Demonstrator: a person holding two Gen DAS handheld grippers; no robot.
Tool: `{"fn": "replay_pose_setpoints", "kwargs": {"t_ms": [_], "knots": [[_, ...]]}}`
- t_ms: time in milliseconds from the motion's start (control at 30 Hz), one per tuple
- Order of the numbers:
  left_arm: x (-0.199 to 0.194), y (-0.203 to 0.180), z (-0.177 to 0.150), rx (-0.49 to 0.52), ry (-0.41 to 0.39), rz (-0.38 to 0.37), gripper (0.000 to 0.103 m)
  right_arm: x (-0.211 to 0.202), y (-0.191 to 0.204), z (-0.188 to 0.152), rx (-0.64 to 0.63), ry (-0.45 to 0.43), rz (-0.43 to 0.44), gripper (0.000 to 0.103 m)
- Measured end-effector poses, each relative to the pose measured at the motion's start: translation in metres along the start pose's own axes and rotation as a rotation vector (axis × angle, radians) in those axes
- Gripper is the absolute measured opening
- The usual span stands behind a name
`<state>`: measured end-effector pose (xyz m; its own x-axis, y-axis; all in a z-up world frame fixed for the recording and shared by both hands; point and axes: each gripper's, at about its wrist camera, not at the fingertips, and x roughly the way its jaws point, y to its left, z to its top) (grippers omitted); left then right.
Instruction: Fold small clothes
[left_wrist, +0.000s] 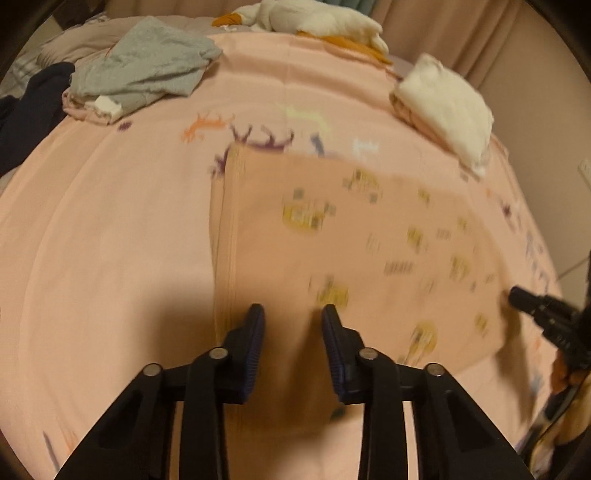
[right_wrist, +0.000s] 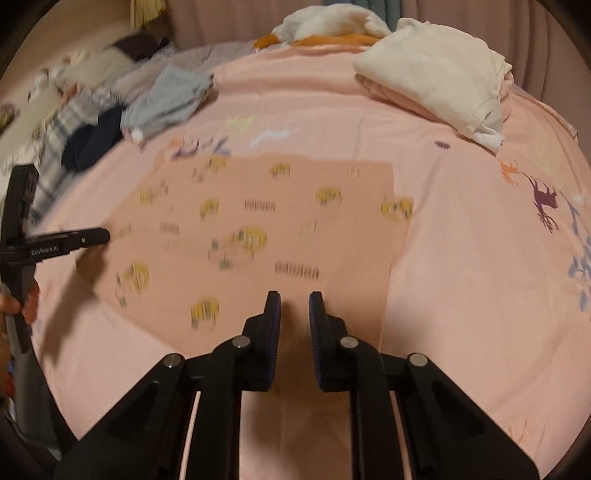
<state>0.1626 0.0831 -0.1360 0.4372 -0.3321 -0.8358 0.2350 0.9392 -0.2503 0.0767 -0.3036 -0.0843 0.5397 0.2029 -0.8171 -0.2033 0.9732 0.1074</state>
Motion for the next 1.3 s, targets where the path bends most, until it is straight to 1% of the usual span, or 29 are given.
{"fn": "replay_pose_setpoints", "kwargs": {"t_ms": [67,133,200,267,400,433,467,500,533,567,600,633,700,767,833,900,967,1100,1200,1267,1300], "knots": [[0.005,0.002,-0.016,0.001,0.027,0.0,0.031,0.006,0.003,-0.007,-0.005,0.027,-0.021,0.015],[0.001,0.001,-0.028,0.021,0.015,0.013,0.031,0.014,0.001,-0.021,0.003,0.068,-0.044,0.014],[-0.004,0.001,-0.032,0.02,0.016,0.01,0.031,0.016,-0.002,-0.034,0.031,0.086,-0.039,0.014],[-0.009,0.003,-0.034,0.011,0.021,0.004,0.031,0.012,-0.003,-0.042,0.049,0.072,-0.032,0.014],[-0.021,0.005,-0.042,-0.012,0.017,-0.006,0.031,0.002,-0.005,-0.047,0.066,0.082,-0.014,0.016],[-0.025,0.005,-0.043,-0.019,0.012,-0.005,0.031,-0.002,-0.005,-0.049,0.07,0.077,-0.005,0.018],[-0.028,0.005,-0.045,-0.022,0.011,0.0,0.031,-0.006,-0.004,-0.05,0.073,0.07,0.002,0.018],[-0.029,0.006,-0.046,-0.027,0.01,0.003,0.035,-0.01,-0.001,-0.052,0.077,0.062,0.006,0.019],[-0.032,0.007,-0.046,-0.039,0.006,0.009,0.045,-0.014,0.001,-0.052,0.085,0.053,0.013,0.02],[-0.034,0.008,-0.046,-0.051,-0.004,0.013,0.051,-0.017,0.001,-0.052,0.092,0.046,0.022,0.021],[-0.036,0.01,-0.046,-0.06,-0.015,0.016,0.059,-0.019,0.003,-0.051,0.098,0.038,0.033,0.023],[-0.038,0.011,-0.044,-0.072,-0.028,0.018,0.062,-0.022,0.005,-0.049,0.101,0.03,0.042,0.028],[-0.038,0.014,-0.04,-0.089,-0.034,0.01,0.062,-0.025,0.009,-0.046,0.104,0.016,0.062,0.033],[-0.036,0.018,-0.035,-0.111,-0.03,-0.002,0.062,-0.026,0.015,-0.042,0.108,0.007,0.091,0.035],[-0.033,0.023,-0.03,-0.134,-0.03,-0.024,0.062,-0.025,0.02,-0.037,0.123,0.002,0.127,0.039],[-0.027,0.028,-0.024,-0.163,-0.02,-0.063,0.062,-0.022,0.023,-0.032,0.145,-0.002,0.169,0.041],[-0.021,0.033,-0.02,-0.194,-0.004,-0.104,0.062,-0.017,0.027,-0.024,0.169,-0.005,0.208,0.042],[-0.001,0.041,-0.01,-0.257,0.035,-0.212,0.062,-0.003,0.033,-0.006,0.204,-0.007,0.27,0.042],[0.015,0.046,0.0,-0.297,0.051,-0.285,0.063,0.011,0.037,0.008,0.211,-0.01,0.288,0.041],[0.02,0.048,0.006,-0.317,0.045,-0.314,0.063,0.023,0.041,0.02,0.208,-0.011,0.285,0.041],[0.024,0.05,0.01,-0.331,0.043,-0.347,0.063,0.031,0.046,0.028,0.205,-0.011,0.286,0.041]]}}
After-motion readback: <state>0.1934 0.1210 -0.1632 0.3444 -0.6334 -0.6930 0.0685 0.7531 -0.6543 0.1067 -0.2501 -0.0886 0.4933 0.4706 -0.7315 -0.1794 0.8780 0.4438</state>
